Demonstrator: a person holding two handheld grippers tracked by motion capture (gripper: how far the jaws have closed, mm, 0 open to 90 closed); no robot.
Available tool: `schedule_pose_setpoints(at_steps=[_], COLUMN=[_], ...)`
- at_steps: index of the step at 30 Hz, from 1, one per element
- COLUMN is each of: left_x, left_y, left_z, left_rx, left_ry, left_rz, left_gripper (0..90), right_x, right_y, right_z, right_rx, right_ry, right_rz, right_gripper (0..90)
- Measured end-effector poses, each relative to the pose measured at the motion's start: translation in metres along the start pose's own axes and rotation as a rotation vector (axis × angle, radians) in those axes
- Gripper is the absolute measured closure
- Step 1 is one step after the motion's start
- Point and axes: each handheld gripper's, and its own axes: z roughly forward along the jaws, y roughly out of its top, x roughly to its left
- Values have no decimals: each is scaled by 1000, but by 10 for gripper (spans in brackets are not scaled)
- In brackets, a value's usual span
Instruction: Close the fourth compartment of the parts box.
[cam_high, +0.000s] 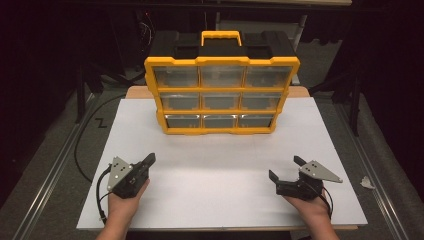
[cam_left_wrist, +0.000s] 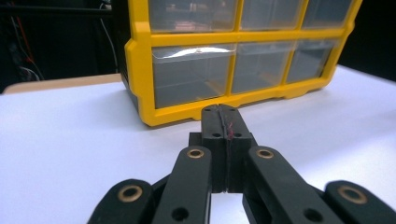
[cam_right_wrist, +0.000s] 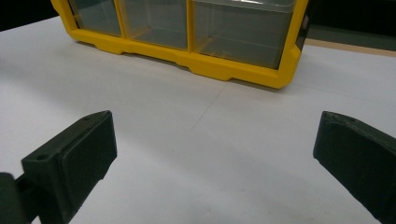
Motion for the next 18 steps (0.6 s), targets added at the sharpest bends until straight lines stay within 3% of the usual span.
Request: schedule_pose_setpoints(at_steps=[3, 13, 18], left_x=[1, 6, 2], left_y=[-1, -9, -9], left_z=[-2, 6, 5], left_rx=[0, 14, 18], left_ry=[15, -10, -8], left_rz=[32, 27, 55], left_gripper=[897, 895, 865], right_x=[-1, -1, 1], right_y=[0, 0, 0], right_z=[-1, -1, 0], right_rx=[-5, 2, -1], right_ry=[-9, -18, -8], right_rz=[6, 9, 1], right_gripper=[8, 8, 8])
